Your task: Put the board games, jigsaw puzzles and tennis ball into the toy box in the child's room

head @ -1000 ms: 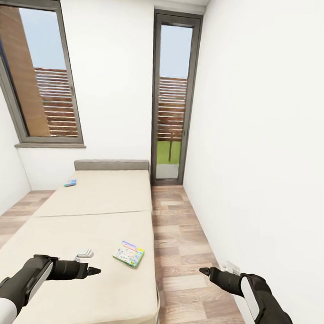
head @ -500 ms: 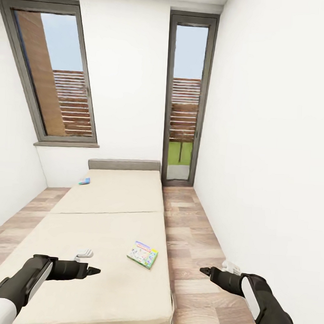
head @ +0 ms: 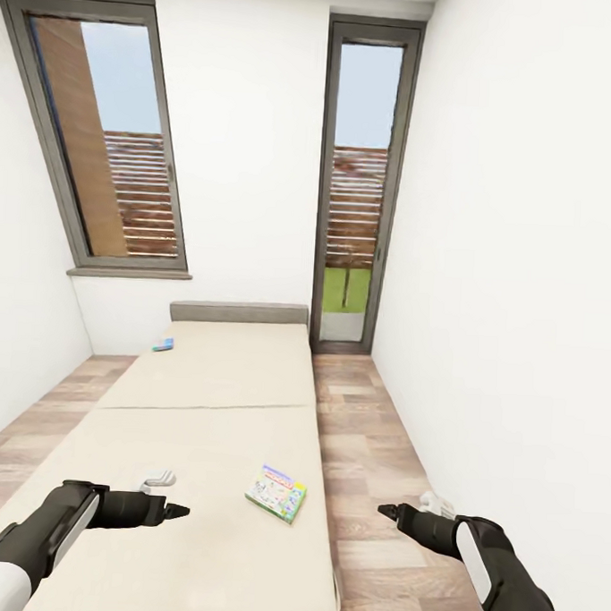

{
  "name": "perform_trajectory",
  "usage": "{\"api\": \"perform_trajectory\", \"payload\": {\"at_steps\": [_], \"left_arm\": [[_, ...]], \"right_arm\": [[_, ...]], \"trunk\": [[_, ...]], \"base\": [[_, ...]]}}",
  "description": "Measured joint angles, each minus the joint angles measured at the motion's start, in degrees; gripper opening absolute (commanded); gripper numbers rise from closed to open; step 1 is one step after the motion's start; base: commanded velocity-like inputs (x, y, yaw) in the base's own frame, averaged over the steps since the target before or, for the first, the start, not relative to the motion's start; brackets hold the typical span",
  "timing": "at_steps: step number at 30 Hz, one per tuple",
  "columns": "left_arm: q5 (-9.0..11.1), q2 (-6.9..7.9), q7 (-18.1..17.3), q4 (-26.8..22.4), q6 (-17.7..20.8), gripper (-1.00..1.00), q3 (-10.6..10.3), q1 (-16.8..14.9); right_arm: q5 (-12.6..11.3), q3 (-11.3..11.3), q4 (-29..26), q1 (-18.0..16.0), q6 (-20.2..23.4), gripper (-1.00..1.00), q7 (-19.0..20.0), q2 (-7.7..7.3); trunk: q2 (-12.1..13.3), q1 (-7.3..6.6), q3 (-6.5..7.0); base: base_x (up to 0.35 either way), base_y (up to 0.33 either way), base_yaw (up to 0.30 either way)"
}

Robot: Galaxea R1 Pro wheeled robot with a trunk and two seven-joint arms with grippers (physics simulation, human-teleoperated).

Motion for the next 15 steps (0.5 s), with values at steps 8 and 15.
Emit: {"api": "perform_trajectory", "payload": {"at_steps": [8, 15], "left_arm": [[0.04, 0.0, 0.0, 0.0, -0.3, 1.0, 0.15, 0.0], [0.05, 0.0, 0.03, -0.02, -0.32, 1.0, 0.41, 0.0]], "right_arm": [[0.01, -0.03, -0.14, 0.01, -0.02, 1.0, 0.0, 0.03], [-0.01, -0.02, -0.16, 0.02, -0.06, 1.0, 0.0, 0.05]], "trunk": [[0.01, 0.01, -0.26], [0.02, 0.01, -0.32]], "base": [[0.17, 0.081, 0.086], [0.035, 0.13, 0.018]]}}
